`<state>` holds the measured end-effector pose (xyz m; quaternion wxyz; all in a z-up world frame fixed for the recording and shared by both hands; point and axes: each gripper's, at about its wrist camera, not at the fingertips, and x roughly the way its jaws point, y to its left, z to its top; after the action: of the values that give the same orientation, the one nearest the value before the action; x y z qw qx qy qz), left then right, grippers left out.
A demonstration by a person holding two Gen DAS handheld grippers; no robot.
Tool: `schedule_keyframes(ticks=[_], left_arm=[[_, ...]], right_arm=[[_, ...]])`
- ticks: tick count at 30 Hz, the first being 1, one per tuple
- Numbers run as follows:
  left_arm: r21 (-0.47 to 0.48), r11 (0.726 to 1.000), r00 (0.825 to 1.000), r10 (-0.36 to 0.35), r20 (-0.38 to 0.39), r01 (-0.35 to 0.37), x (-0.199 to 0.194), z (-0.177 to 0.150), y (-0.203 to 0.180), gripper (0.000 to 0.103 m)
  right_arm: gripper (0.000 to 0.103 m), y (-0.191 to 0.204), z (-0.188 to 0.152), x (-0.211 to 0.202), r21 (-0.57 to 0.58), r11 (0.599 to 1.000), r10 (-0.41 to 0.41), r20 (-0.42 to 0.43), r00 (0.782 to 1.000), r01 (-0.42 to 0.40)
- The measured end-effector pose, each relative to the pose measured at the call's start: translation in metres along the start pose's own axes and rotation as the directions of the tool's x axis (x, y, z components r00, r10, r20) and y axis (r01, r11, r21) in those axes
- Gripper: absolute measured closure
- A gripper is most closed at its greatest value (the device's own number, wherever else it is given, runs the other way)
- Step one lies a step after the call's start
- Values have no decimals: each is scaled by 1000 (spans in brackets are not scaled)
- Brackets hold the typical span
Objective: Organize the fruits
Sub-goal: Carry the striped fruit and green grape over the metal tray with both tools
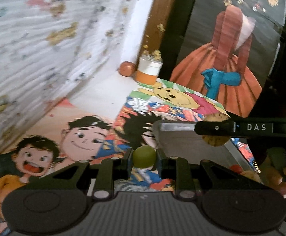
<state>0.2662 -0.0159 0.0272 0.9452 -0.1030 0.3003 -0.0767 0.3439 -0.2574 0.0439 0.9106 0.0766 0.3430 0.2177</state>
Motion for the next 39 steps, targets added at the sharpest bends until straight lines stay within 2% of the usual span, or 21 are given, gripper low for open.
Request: schedule_keyframes(ticks=[8,15,39], left_arm=[[48,998,999,-40,-35,41,26,2,-34,76],[76,996,996,-49,-75,55,47,-2,-51,76],[76,994,990,-67,-125,77,76,-7,-65,76]], right_arm=[[48,-38,-10,-4,40,998,-52,-15,999,53],[48,-52,-16,-4,66,996,-58,-25,998,60],[47,-67,-24,7,99,993,-55,-39,998,59]])
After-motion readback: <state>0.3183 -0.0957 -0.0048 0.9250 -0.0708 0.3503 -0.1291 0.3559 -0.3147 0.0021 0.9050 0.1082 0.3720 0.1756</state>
